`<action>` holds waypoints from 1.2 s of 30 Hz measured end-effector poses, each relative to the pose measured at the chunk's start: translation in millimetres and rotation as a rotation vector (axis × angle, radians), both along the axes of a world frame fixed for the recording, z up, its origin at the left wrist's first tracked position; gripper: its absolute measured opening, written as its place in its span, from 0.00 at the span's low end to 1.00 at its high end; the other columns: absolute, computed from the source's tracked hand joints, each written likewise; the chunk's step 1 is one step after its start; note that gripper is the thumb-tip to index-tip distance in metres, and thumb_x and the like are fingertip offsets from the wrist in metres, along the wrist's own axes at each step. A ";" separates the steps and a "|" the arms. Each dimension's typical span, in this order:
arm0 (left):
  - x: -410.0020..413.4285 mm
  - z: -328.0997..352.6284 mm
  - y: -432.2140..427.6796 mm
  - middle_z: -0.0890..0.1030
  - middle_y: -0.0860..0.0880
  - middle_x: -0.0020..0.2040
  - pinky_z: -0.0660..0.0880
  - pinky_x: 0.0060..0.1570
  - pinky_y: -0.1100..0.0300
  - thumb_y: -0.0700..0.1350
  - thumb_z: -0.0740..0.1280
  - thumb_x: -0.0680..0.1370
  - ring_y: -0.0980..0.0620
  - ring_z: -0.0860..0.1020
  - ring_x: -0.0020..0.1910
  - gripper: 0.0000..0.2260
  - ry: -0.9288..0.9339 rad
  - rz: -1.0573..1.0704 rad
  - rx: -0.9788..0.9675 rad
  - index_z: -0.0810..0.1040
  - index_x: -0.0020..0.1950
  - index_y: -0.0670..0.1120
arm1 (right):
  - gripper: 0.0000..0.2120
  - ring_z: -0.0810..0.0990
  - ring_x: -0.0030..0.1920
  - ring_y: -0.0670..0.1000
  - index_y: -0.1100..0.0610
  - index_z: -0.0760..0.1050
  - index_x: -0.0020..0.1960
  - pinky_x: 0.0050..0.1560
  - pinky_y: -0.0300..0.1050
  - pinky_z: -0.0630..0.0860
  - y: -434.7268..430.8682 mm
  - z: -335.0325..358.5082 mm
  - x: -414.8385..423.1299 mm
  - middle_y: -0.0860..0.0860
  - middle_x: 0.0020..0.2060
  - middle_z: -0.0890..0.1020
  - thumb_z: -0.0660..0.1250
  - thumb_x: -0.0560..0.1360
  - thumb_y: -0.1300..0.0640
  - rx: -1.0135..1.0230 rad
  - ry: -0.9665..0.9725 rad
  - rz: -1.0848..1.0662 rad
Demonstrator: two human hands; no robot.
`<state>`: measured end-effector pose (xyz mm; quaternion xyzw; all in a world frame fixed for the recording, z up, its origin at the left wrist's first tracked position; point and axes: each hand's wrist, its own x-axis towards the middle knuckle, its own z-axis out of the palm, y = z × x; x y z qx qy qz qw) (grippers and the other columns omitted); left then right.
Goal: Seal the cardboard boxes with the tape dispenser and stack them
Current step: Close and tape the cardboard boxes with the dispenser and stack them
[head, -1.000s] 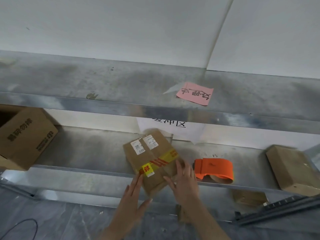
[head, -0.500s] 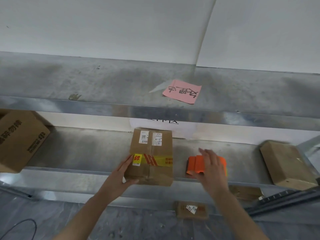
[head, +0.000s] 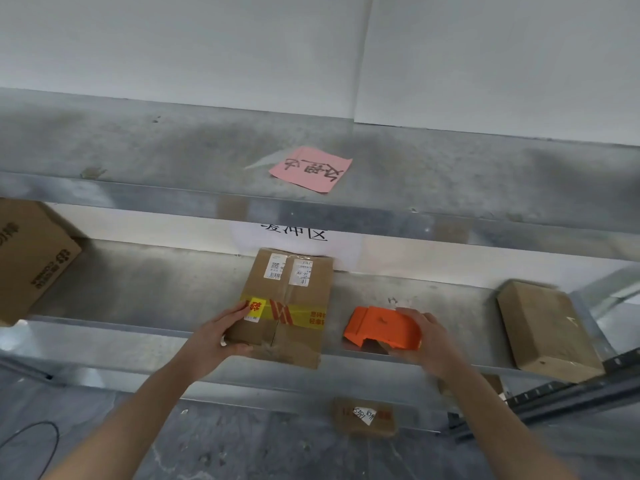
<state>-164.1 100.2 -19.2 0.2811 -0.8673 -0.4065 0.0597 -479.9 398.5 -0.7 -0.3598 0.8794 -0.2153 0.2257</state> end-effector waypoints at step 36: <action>-6.8 38.4 44.5 0.70 0.57 0.67 0.68 0.65 0.60 0.56 0.53 0.81 0.54 0.71 0.66 0.19 -0.015 0.047 -0.043 0.66 0.72 0.55 | 0.38 0.72 0.55 0.39 0.36 0.65 0.67 0.55 0.33 0.69 0.8 104.1 109.4 0.38 0.58 0.71 0.80 0.62 0.42 -0.337 0.133 0.094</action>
